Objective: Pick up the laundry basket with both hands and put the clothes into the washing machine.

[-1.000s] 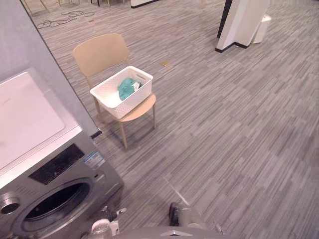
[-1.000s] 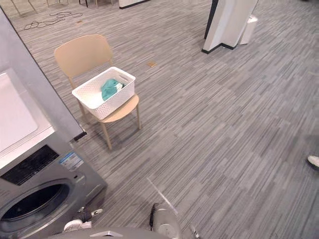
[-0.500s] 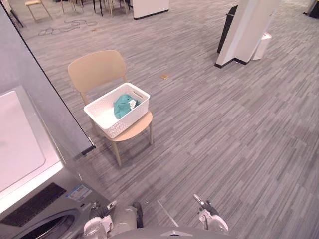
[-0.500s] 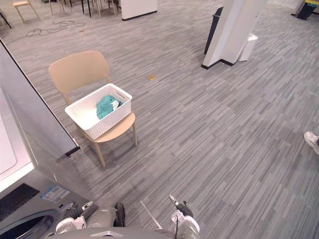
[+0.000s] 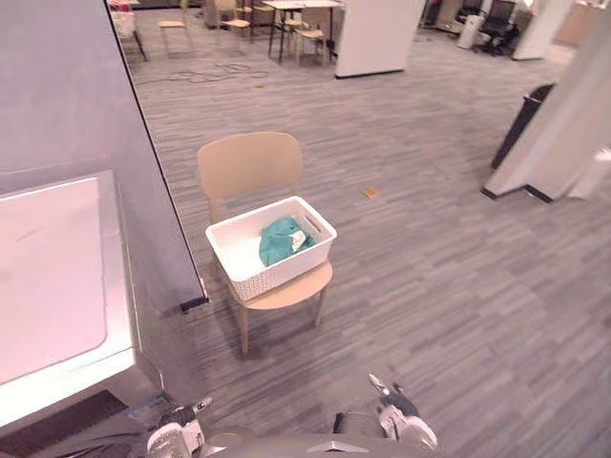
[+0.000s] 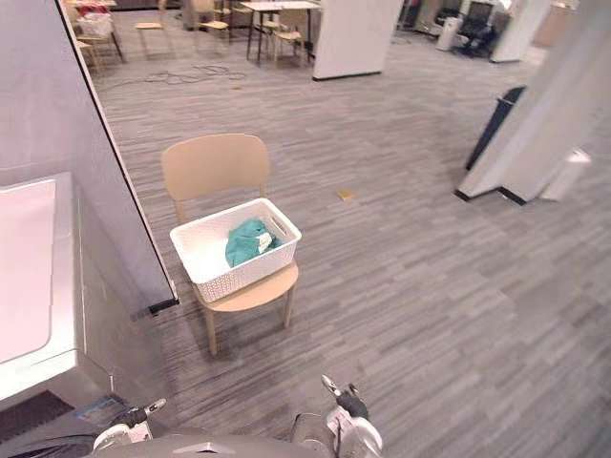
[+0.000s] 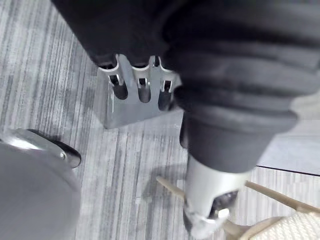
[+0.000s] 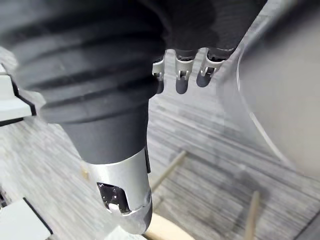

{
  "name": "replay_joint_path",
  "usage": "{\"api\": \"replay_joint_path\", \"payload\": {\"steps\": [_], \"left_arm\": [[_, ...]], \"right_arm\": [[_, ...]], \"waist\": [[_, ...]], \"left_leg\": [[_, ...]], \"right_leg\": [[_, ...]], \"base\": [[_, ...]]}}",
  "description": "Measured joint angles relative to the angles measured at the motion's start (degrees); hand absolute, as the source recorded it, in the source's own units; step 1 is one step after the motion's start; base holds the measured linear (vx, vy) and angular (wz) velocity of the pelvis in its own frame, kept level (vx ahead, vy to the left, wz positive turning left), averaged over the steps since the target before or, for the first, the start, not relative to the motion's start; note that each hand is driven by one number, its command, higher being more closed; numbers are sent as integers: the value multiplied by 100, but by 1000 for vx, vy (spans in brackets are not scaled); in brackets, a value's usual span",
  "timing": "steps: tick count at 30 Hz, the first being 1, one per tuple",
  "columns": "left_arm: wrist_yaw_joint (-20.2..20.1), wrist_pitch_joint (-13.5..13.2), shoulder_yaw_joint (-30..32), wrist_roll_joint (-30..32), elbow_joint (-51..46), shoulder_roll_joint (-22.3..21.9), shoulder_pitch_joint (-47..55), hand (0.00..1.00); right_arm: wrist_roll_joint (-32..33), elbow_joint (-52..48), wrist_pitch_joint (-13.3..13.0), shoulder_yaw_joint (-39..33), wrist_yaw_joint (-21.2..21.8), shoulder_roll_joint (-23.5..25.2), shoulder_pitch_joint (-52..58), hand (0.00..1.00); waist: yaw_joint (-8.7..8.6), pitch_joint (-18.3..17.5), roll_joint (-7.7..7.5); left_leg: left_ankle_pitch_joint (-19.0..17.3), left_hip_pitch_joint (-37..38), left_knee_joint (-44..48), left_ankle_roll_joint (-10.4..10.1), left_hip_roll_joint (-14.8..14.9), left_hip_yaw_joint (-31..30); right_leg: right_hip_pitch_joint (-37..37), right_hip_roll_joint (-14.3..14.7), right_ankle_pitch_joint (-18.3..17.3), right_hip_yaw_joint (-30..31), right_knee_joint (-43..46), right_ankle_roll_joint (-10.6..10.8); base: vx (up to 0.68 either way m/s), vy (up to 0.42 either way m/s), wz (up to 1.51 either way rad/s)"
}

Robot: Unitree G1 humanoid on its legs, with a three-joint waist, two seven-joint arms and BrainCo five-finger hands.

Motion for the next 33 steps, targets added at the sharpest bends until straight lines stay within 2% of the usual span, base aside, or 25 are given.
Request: {"api": "replay_joint_path", "payload": {"steps": [1,2,3,4,5,6,7,8,9,12,13,14,15,17,18,19,20,21,22,23,24,27,30,32,33], "left_arm": [[-39,-105,-84,27,-34,-1,31,0],[-80,-243,-207,146,-65,-9,50,0],[-141,-356,-342,243,-84,-31,43,0],[-223,-415,-400,406,-124,-37,37,0],[-255,-430,-384,453,-135,-21,30,0],[-283,-441,-276,562,-142,-12,48,0],[-286,-432,-192,631,-77,-184,47,0],[-297,-430,-147,670,-65,-269,65,0],[-284,-429,46,669,-45,-397,117,0],[-288,-420,408,631,-78,-460,181,0],[-286,-408,481,545,-83,-458,242,0],[-283,-406,593,517,-150,-442,262,0],[-280,-411,625,503,-224,-441,273,0],[-279,-426,584,459,-286,-324,323,0],[-280,-425,555,437,-287,-309,263,0],[-281,-424,479,433,-287,-302,263,0],[-283,-407,383,438,-268,-304,277,0],[-286,-402,358,442,-245,-314,300,0],[-276,-404,187,438,-195,-278,295,0],[-293,-406,89,441,-161,-199,245,0],[-290,-407,76,438,-165,-164,233,0],[-274,-394,309,439,-162,-268,216,0],[-270,-371,313,436,-164,-277,219,0],[-269,-359,276,437,-168,-277,215,0],[-264,-357,211,436,-168,-277,188,0]], "right_arm": [[1,37,9,9,-5,-13,34,0],[2,122,36,30,-8,-51,166,0],[113,278,58,32,-15,-44,282,0],[132,412,71,151,-46,-83,368,0],[127,514,93,263,-56,-77,418,0],[252,702,171,277,-60,-110,472,0],[277,755,185,216,-80,-299,485,0],[277,778,182,225,-84,-373,488,0],[285,777,179,281,-82,-456,443,0],[273,776,180,310,-81,-466,236,0],[235,736,176,313,-82,-409,123,0],[233,614,151,305,-84,-312,89,0],[230,576,131,290,-84,-282,72,0],[239,349,103,173,-110,-191,39,0],[248,294,94,159,-136,-165,24,0],[287,194,68,146,-216,-186,29,0],[363,84,20,54,-253,-177,24,0],[401,22,15,-3,-258,-162,22,0],[499,19,0,-106,-259,-160,-93,0],[529,72,-5,-171,-258,-119,-257,0],[553,40,-7,-164,-254,-64,-366,0],[564,-12,-77,95,-254,93,-620,0],[499,-4,-67,459,-235,266,-597,0],[458,-8,-24,690,-210,316,-567,0],[449,-16,7,743,-195,315,-488,0]], "waist": [[-2,-18,-9],[-7,-86,-20],[-89,-192,-59],[-271,-250,-106],[-341,-297,-171],[-290,-401,-319],[-188,-474,-15],[-187,-535,111],[-198,-516,252],[-138,-523,266],[-185,-519,246],[-176,-487,188],[-168,-476,187],[-119,-450,93],[-120,-417,112],[-130,-397,165],[-160,-374,205],[-176,-369,215],[-161,-329,217],[-84,-266,184],[-41,-259,71],[-1,-134,226],[44,-143,212],[61,-159,112],[45,-230,23]], "left_leg": [[-24,5,5,-58,53,-60],[-83,-48,46,-187,109,-248],[-181,-221,213,-364,176,-552],[-287,-417,450,-544,246,-932],[-364,-492,540,-701,257,-1109],[-456,-530,630,-952,400,-1332],[-445,-574,522,-1078,814,-1393],[-383,-498,394,-1081,999,-1406],[-123,-374,177,-1144,1268,-1427],[399,-511,325,-1037,1581,-1348],[612,-757,636,-806,1654,-1346],[865,-1041,1022,-432,1705,-1190],[995,-1174,1178,-296,1743,-1044],[1432,-1469,1418,47,1985,-234],[1397,-1541,1579,66,2034,-56],[1145,-1633,1891,27,2031,256],[731,-1630,1967,-208,1820,714],[553,-1607,1884,-303,1644,900],[305,-1403,1328,-342,1256,1130],[396,-1143,675,-314,1062,1391],[592,-1037,362,-172,917,1480],[562,-976,241,-112,736,1476],[485,-745,70,-46,549,1623],[436,-581,-59,-42,367,1654],[413,-433,-249,-38,189,1642]], "right_leg": [[73,-1,38,221,-460,-38],[171,99,115,767,-1212,-74],[412,278,245,1698,-1908,-49],[688,356,386,2257,-2230,147],[788,322,507,2158,-2310,450],[900,213,-157,1646,-2497,935],[866,500,-421,1253,-2402,801],[827,648,-502,1123,-2328,659],[867,851,-607,934,-2153,488],[994,1142,-761,601,-2090,180],[1126,1210,-709,360,-2218,45],[1287,1250,-643,127,-2383,-67],[1350,1277,-612,43,-2455,-116],[1601,1290,-523,-400,-2683,-269],[1688,1281,-495,-534,-2741,-317],[1812,1276,-483,-693,-2849,-340],[1971,1220,-468,-939,-3066,-358],[1993,1169,-463,-1035,-3129,-364],[1938,1091,-441,-1077,-3142,-327],[1857,924,-411,-1014,-3150,-252],[1881,859,-278,-974,-3309,-176],[2075,762,-44,-966,-3743,-71],[2160,536,-110,-960,-3666,36],[2157,324,-287,-948,-3483,76],[2096,162,-396,-947,-3174,177]], "base": [[86,-290,47],[130,-468,68],[144,-520,116],[185,-699,131],[158,-672,124],[138,-804,73],[75,-652,49],[71,-573,38],[57,-476,54],[38,-381,47],[12,-251,71],[2,-240,79],[1,-227,81],[-10,-209,85],[-34,-138,90],[-24,-48,98],[-16,-4,103],[20,62,106],[13,90,73],[14,91,51],[11,64,12],[49,108,-2],[77,105,-5],[84,73,-9],[123,56,-2]]}}
